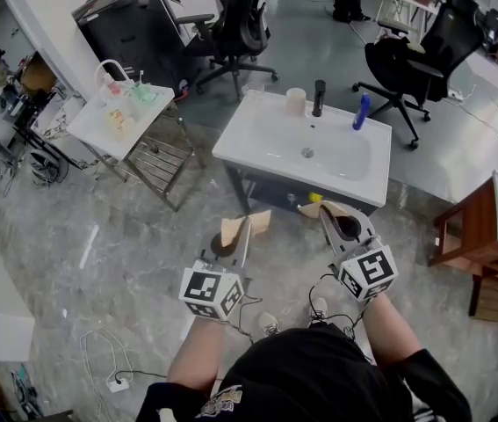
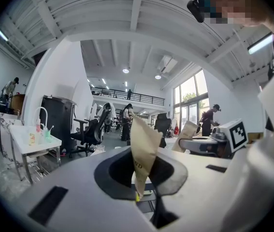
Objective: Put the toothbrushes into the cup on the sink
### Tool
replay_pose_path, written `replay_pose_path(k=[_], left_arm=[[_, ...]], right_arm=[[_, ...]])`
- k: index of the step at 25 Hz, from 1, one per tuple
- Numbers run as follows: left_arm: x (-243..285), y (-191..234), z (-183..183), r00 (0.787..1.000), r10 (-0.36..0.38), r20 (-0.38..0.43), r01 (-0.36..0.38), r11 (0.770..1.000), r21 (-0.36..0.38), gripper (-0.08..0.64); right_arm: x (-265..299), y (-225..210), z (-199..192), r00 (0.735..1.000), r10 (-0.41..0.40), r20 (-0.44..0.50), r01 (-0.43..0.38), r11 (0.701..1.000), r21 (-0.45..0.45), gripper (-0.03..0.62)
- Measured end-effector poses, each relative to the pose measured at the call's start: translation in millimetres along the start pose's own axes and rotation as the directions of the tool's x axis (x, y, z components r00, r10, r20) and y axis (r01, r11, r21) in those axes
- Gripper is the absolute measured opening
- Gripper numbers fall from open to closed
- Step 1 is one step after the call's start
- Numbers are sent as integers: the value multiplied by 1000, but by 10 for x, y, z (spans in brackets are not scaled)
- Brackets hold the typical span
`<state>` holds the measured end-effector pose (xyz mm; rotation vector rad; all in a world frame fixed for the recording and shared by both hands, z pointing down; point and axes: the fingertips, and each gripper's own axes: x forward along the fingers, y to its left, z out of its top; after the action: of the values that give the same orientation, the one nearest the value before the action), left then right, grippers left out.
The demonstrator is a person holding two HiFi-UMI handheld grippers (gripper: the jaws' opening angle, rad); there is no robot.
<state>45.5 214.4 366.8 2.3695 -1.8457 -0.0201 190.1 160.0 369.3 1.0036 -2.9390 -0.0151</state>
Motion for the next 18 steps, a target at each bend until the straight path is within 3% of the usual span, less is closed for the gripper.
replay_pose_path(k=[18], left_arm=[[-295,686,17,1000,-18,8,18,1000,-9,35]], right_arm=[[532,578,82,1000,-1,-1,1,999,-36,38]])
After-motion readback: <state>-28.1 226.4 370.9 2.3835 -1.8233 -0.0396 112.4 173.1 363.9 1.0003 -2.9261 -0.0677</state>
